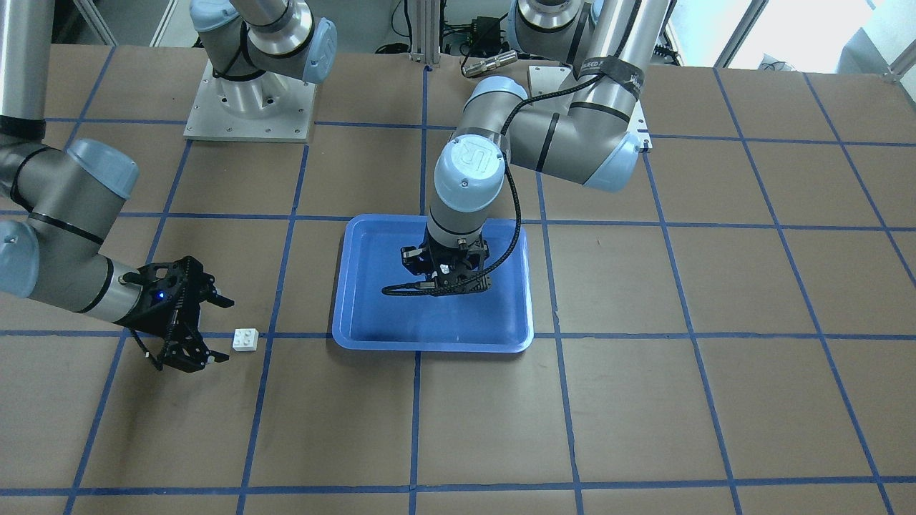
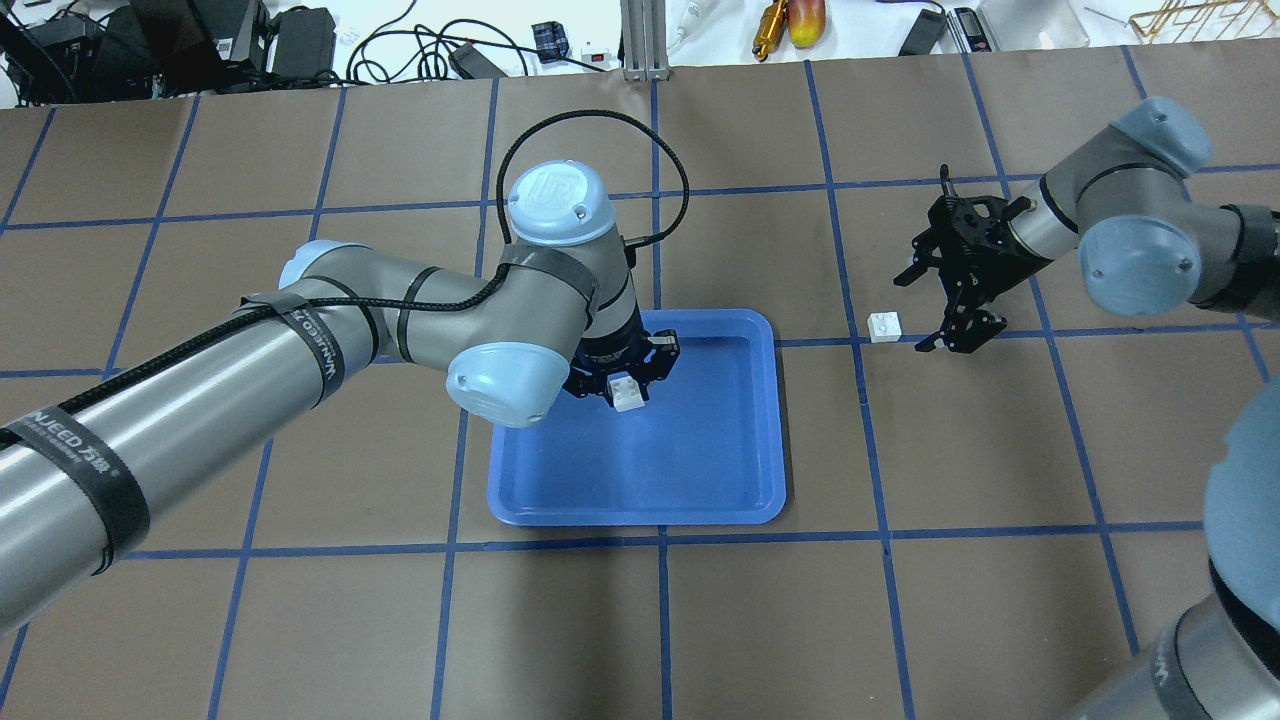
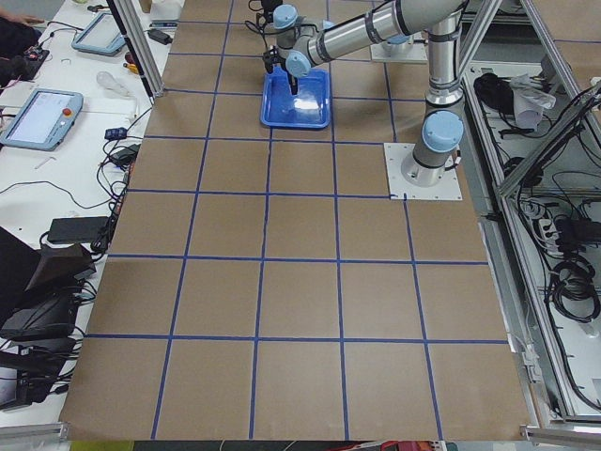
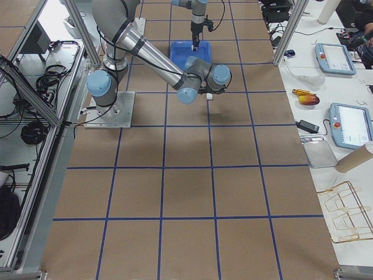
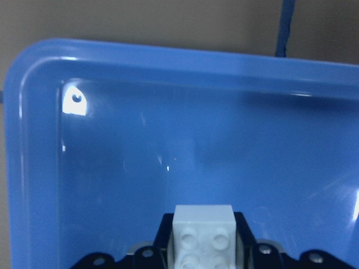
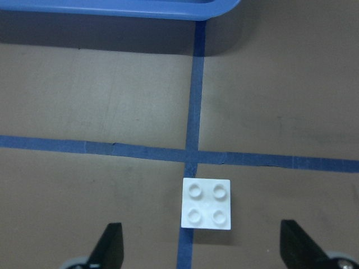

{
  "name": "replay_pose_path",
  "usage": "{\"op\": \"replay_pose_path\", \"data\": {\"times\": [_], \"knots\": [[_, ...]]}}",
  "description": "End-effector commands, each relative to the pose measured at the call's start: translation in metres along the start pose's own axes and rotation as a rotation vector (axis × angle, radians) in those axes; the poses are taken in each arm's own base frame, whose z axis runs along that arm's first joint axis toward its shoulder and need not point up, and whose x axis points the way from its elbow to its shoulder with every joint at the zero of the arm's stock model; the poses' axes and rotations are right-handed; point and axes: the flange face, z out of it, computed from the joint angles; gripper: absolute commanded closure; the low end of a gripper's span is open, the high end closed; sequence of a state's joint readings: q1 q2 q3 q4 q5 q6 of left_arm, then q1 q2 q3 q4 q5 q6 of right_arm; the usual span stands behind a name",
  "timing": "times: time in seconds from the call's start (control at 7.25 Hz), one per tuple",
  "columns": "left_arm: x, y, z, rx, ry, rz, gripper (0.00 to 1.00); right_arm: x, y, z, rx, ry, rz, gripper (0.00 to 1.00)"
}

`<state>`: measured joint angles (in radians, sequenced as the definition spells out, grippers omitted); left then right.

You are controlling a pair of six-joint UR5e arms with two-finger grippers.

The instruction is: Assemble white blocks and place on blue tray

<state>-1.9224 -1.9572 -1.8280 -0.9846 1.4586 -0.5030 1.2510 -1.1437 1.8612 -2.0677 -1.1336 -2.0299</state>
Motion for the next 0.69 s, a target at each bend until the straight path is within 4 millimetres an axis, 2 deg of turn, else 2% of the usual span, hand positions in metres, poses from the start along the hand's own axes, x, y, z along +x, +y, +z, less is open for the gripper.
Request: {"op": "replay_pose_path", "data": {"times": [0.0,0.14,0.28,0.41,0.55], "knots": [[0.007,-0.009,0.028,0.011,0.001,0.059,0.82,0.002,-0.002,0.014,0.008,-0.006,-0.005,0.03],[0.008,-0.013,0.035,0.014,0.003,0.064,0.75,0.002,-0.003,0.016,0.013,-0.007,-0.005,0.05],[0.011,-0.013,0.036,0.021,0.007,0.072,0.64,0.002,-0.002,0.017,0.016,-0.009,-0.007,0.13],[0.011,-0.009,0.039,0.012,0.003,0.067,0.22,0.002,0.002,0.025,0.028,-0.019,0.004,0.27],[0.013,-0.006,0.040,0.011,0.004,0.073,0.00,0.003,0.001,0.024,0.030,-0.014,-0.004,0.45]]}}
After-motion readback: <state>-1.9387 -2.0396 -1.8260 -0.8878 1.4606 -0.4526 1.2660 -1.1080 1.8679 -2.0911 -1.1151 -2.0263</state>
